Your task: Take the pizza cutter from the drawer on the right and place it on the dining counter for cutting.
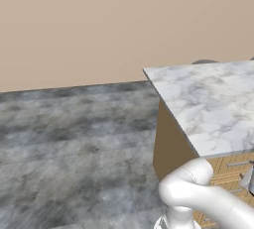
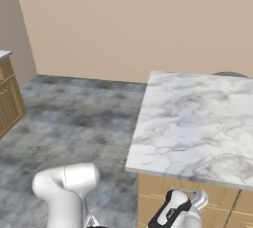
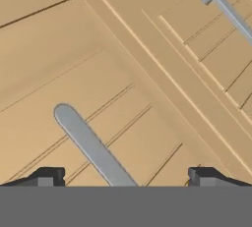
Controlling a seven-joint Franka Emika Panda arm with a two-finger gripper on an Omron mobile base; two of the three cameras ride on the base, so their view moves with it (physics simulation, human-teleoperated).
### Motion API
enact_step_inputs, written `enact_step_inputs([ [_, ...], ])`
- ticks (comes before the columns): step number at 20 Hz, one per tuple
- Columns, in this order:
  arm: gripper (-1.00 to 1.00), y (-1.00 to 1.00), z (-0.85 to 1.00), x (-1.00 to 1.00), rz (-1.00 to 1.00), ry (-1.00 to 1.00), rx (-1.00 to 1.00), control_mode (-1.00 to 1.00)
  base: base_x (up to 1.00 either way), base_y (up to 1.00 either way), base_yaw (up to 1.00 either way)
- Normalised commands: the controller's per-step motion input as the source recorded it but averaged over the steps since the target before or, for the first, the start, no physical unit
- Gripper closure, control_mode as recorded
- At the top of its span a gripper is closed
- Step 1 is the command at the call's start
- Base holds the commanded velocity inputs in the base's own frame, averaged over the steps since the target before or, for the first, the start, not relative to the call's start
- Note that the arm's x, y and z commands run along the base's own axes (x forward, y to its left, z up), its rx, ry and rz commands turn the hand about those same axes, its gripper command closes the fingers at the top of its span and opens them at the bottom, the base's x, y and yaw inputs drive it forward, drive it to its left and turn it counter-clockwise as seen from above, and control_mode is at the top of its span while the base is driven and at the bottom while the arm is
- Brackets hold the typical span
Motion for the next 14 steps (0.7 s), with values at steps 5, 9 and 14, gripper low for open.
enact_step_inputs([
  [5, -1.00, 0.00, -0.08, 0.05, 0.00, -0.18, 0.00, -1.00, 0.00, 0.00, 0.00],
  [9, -1.00, 0.00, -0.12, 0.04, 0.00, -0.18, 0.00, -1.00, 0.00, 0.00, 0.00],
  [14, -1.00, 0.00, -0.05, 0.06, 0.00, -0.19, 0.00, -1.00, 0.00, 0.00, 0.00],
])
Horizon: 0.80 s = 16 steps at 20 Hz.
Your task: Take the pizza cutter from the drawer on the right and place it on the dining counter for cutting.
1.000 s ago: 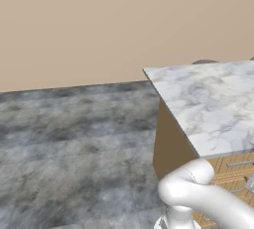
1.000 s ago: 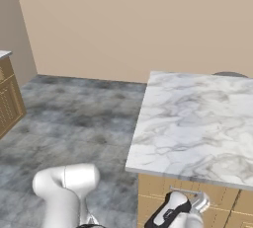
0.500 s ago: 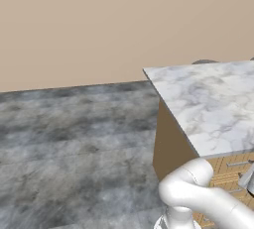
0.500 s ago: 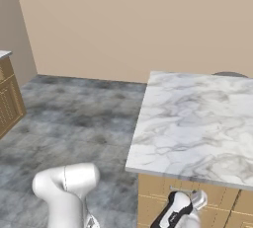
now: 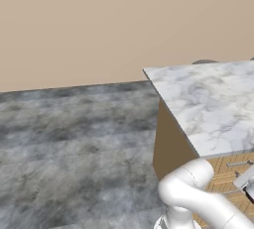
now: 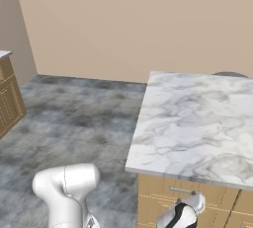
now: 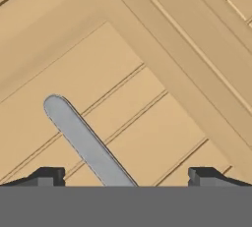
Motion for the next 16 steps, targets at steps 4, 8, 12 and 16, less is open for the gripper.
enact_step_inputs([
  [4, -1.00, 0.00, 0.00, 0.05, 0.00, -0.09, 0.00, -1.00, 0.00, 0.00, 0.00],
  [8, -1.00, 0.00, 0.00, 0.02, 0.00, 0.00, 0.00, -1.00, 0.00, 0.00, 0.00],
  [12, -1.00, 0.02, 0.04, 0.08, 0.00, 0.00, 0.00, -1.00, 0.00, 0.00, 0.00],
  [16, -1.00, 0.00, 0.13, 0.03, 0.00, 0.00, 0.00, -1.00, 0.00, 0.00, 0.00],
])
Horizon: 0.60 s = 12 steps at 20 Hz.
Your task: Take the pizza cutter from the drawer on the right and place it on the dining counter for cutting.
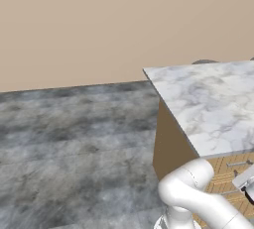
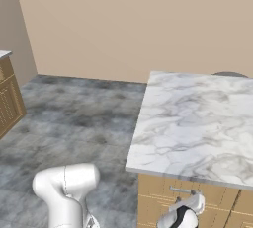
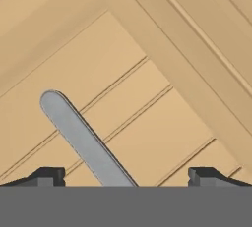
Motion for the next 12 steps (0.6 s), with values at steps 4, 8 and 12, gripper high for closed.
enact_step_inputs([
  [4, -1.00, 0.00, 0.02, 0.17, 0.00, 0.00, 0.00, -1.00, 0.00, 0.00, 0.00],
  [8, -1.00, 0.01, -0.10, 0.27, 0.00, 0.00, 0.00, -1.00, 0.00, 0.00, 0.00],
  [12, -1.00, 0.00, -0.12, 0.22, 0.00, 0.00, 0.00, -1.00, 0.00, 0.00, 0.00],
])
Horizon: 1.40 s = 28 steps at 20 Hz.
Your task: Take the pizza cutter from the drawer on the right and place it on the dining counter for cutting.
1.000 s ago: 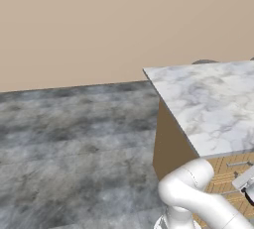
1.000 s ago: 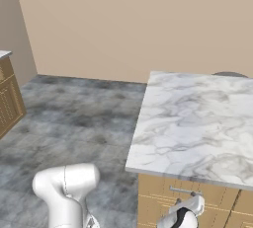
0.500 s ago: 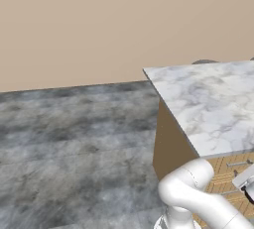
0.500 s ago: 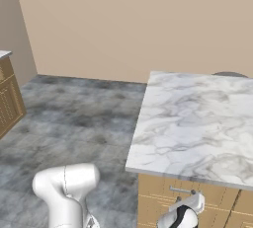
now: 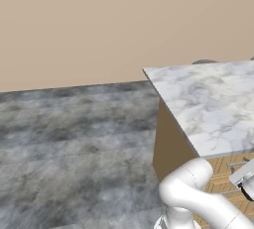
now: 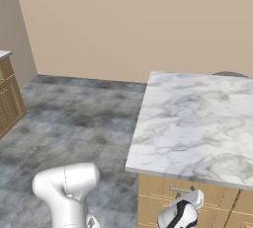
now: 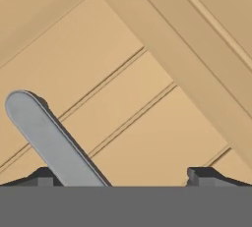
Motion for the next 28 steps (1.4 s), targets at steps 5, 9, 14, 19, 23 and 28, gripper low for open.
enact_step_inputs([
  [5, -1.00, 0.00, -0.02, 0.04, 0.00, 0.00, 0.00, -1.00, 0.00, 0.00, 0.00],
  [9, -1.00, 0.00, 0.00, 0.00, 0.00, 0.00, 0.00, -1.00, 0.00, 0.00, 0.00],
  [14, -1.00, 0.00, 0.00, 0.00, 0.00, 0.00, 0.00, -1.00, 0.00, 0.00, 0.00],
  [19, 1.00, 0.00, 0.00, 0.00, 0.00, 0.00, 0.00, -1.00, 0.00, 0.00, 0.00],
  [23, 1.00, 0.00, 0.00, 0.00, 0.00, 0.00, 0.00, -1.00, 0.00, 0.00, 0.00],
  [28, 1.00, 0.00, 0.00, 0.00, 0.00, 0.00, 0.00, -1.00, 0.00, 0.00, 0.00],
])
